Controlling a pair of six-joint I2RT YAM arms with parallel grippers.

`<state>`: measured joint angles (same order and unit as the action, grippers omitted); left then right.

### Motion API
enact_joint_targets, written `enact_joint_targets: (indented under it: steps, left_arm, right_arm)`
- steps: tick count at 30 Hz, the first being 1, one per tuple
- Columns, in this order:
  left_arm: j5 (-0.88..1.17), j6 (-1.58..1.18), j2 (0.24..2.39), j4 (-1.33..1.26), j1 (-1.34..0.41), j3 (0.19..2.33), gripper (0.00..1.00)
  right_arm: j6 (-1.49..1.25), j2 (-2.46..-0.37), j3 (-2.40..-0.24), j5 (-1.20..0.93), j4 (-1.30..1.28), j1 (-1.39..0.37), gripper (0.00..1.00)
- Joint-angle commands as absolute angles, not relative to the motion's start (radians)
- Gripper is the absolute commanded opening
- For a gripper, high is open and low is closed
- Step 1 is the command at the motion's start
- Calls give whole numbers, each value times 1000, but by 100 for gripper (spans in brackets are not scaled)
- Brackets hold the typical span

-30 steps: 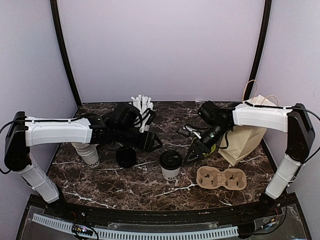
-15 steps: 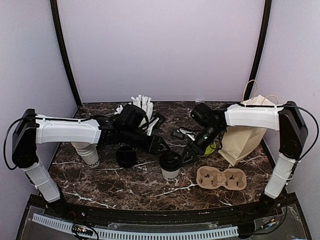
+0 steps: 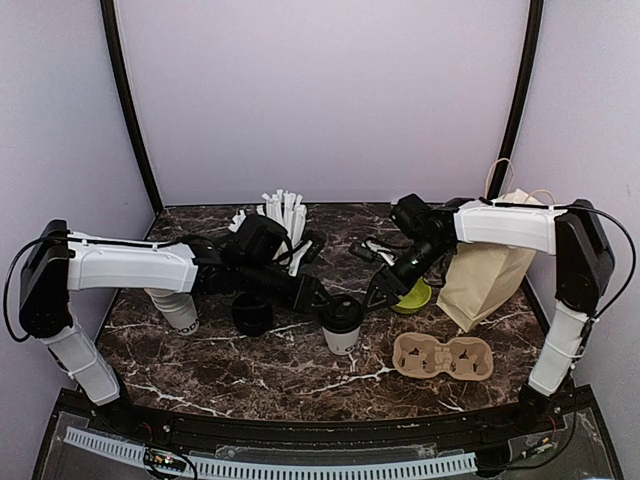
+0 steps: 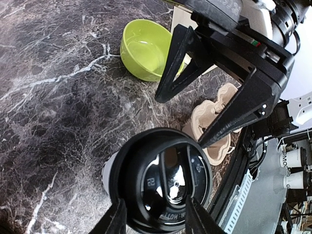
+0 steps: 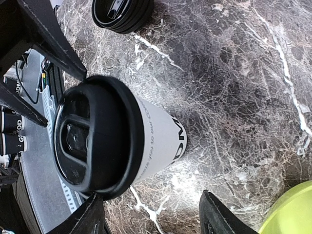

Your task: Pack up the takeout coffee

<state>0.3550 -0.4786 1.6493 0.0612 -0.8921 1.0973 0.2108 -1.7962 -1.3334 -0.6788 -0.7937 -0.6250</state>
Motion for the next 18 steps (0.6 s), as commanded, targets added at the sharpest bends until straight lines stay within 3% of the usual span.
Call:
enact_joint_targets:
  steps: [1, 9, 18]
  left_arm:
    - [306, -509, 1577, 84, -896, 1080, 47]
    - [270, -558, 1531, 71, -896, 1066, 48]
    - [229, -619, 1556, 89, -888, 1044, 41]
  right_arm:
    - [229, -1781, -1345, -723, -795, -629, 68]
    - [250, -1752, -1319, -784, -816, -629, 71]
    - [250, -1733, -1282, -795, -825, -632, 79]
